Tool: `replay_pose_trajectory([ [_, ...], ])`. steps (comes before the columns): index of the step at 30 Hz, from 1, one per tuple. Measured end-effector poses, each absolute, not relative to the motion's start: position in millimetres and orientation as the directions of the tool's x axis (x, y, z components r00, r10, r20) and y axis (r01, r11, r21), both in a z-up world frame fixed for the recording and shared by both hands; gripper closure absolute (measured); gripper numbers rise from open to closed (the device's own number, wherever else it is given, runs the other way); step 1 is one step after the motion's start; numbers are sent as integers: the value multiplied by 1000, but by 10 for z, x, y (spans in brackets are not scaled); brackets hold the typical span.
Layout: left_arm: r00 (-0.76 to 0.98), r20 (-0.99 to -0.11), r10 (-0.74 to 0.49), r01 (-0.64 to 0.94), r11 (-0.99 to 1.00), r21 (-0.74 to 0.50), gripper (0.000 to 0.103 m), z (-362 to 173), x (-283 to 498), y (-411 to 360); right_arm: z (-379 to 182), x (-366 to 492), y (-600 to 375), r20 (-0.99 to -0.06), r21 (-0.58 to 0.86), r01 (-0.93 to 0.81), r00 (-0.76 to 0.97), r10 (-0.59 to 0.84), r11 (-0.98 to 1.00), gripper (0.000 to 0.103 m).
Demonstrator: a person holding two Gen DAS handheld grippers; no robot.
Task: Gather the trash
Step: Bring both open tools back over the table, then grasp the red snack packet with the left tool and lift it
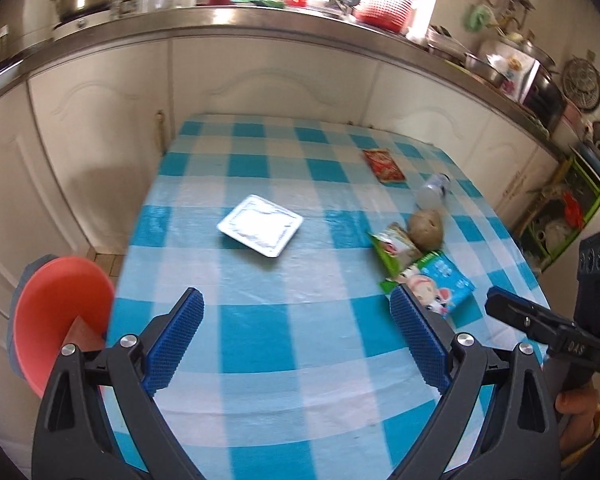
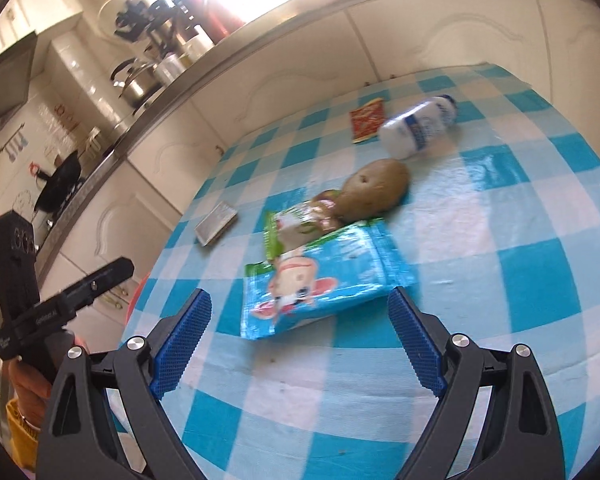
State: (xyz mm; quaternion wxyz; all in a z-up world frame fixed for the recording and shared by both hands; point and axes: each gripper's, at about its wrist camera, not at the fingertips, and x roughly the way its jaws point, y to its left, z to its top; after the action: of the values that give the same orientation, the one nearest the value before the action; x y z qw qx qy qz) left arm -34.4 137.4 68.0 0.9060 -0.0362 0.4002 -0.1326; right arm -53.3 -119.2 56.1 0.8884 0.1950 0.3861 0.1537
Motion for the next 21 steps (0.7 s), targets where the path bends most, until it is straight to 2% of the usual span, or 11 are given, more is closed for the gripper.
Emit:
replay_pose_trajectory([
  [9, 612, -731, -301, 293, 945, -143, 8, 782, 14, 816, 469, -402, -1665, -617, 523, -55, 664, 422, 851, 14],
  [15, 572, -746, -341, 315, 931, -184, 8, 851, 679, 318, 438, -276, -1768, -613, 528, -58, 665, 427, 847, 14],
  [21, 525, -777, -348, 312, 928, -205, 8, 672, 1470, -284, 352, -237, -1819, -620, 530, -56, 655, 432, 846, 14],
])
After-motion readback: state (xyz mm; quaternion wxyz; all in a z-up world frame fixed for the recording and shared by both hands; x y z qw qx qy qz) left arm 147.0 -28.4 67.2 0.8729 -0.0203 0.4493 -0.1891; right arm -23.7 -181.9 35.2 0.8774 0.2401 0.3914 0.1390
